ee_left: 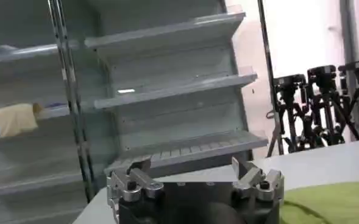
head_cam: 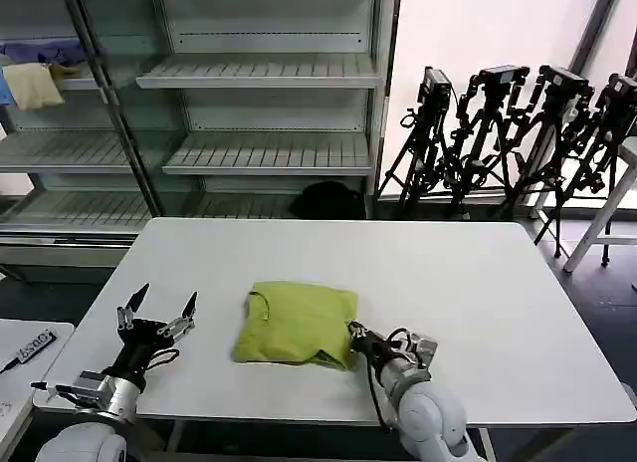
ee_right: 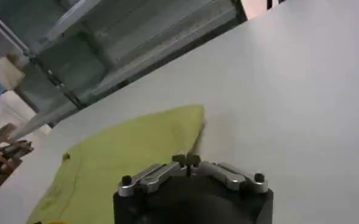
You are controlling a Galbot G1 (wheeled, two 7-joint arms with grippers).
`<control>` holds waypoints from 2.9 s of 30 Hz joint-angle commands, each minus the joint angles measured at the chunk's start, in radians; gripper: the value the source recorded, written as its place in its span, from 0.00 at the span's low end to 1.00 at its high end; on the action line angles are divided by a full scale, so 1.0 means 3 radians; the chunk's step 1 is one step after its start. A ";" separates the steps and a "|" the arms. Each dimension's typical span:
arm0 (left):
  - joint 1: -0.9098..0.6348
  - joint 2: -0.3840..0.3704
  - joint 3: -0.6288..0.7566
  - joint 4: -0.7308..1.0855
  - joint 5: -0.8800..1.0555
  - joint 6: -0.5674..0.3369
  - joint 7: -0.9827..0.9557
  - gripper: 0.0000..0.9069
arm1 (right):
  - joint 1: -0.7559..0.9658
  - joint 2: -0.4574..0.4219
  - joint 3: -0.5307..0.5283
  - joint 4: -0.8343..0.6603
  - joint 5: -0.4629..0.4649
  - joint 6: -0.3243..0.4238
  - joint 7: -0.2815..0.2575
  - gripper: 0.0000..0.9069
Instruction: Fold and organize the clothes.
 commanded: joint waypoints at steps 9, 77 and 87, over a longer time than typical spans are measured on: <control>0.0034 -0.0025 0.0009 0.0021 -0.0087 0.0021 -0.0043 1.00 | -0.0084 -0.0554 0.0740 -0.0031 0.0121 0.0006 -0.0253 0.00; 0.0162 -0.0045 0.0023 0.0092 -0.0177 -0.0106 -0.0106 1.00 | -0.0566 -0.0545 0.1695 0.0313 -0.2165 0.0397 -0.1206 1.00; 0.0187 -0.0036 0.0034 0.0080 -0.0267 -0.0095 -0.0106 1.00 | -0.0427 -0.0654 0.1871 0.0082 -0.2049 0.0321 -0.1216 1.00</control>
